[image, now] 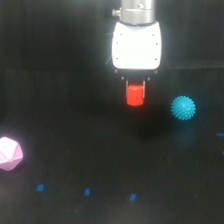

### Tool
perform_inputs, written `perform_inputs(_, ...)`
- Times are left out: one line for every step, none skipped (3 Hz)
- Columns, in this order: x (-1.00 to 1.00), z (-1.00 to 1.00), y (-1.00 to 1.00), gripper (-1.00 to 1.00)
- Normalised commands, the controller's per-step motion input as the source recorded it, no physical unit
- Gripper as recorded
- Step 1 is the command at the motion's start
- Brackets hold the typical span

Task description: Pick up the red object from the table

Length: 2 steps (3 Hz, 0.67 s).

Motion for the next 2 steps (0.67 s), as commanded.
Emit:
perform_inputs(-0.10,-1.00,-0.41,-1.00)
perform_inputs(0.18,0.13,0.47,-0.99)
